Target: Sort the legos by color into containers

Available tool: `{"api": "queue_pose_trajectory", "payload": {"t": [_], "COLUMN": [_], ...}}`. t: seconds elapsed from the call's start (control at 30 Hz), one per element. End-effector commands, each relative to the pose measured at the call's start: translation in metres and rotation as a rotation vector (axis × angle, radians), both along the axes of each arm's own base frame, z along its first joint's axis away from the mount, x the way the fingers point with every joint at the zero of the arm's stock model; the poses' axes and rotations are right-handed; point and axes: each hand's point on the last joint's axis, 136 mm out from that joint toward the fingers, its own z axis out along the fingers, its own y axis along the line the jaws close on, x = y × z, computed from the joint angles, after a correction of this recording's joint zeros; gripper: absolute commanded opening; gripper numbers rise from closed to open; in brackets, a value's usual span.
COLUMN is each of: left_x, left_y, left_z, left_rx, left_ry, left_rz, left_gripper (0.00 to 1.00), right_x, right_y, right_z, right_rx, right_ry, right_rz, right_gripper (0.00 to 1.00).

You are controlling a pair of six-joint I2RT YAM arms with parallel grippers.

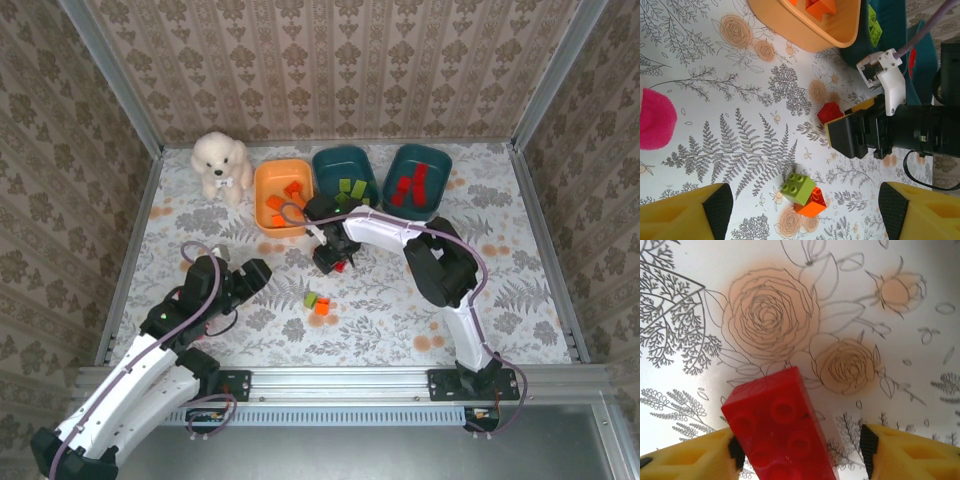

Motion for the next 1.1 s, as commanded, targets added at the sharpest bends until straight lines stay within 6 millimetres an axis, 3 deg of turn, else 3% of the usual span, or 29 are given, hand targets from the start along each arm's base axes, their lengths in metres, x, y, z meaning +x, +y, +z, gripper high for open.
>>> {"api": "queue_pose_trajectory", "payload": {"t": [0.0,0.17,0.27,0.4,0.5,0.63,0.8,1.07], "left_x": [0.004,0.005,0.007,0.019,0.034,0.059,0.083,0.103], "left_y": [-0.005,-0.006,-0.013,-0.036,-0.062,-0.098,-0.129,-0.151], "left_z": [0.013,0.015,0.018,0.019,0.025,0.041,0.056,0.066], "left_rx": [-0.031,-0.030,-0.037,-0.063,-0.067,-0.095,-0.125,-0.140], "left_ry": [-0.030,-0.041,-0.050,-0.046,-0.054,-0.081,-0.106,-0.120], "left_rz": [-0.002,-0.011,-0.036,-0.097,-0.157,-0.230,-0.291,-0.327], "left_gripper": [0.80,0.80,0.80,0.80,0.80,0.81,0.81,0.81], "right_x": [0.003,0.006,0.016,0.043,0.065,0.094,0.135,0.194], "right_y": [-0.004,-0.009,-0.020,-0.064,-0.112,-0.179,-0.242,-0.286], "right_z": [0.000,0.009,0.038,0.088,0.107,0.111,0.114,0.097], "right_rx": [-0.030,-0.011,0.036,0.149,0.200,0.158,0.050,-0.101], "right_ry": [0.010,0.003,-0.057,-0.152,-0.190,-0.235,-0.312,-0.357], "right_rz": [-0.022,-0.059,-0.116,-0.300,-0.461,-0.657,-0.836,-0.927], "right_gripper": [0.51,0.31,0.29,0.29,0.29,0.29,0.29,0.29]}}
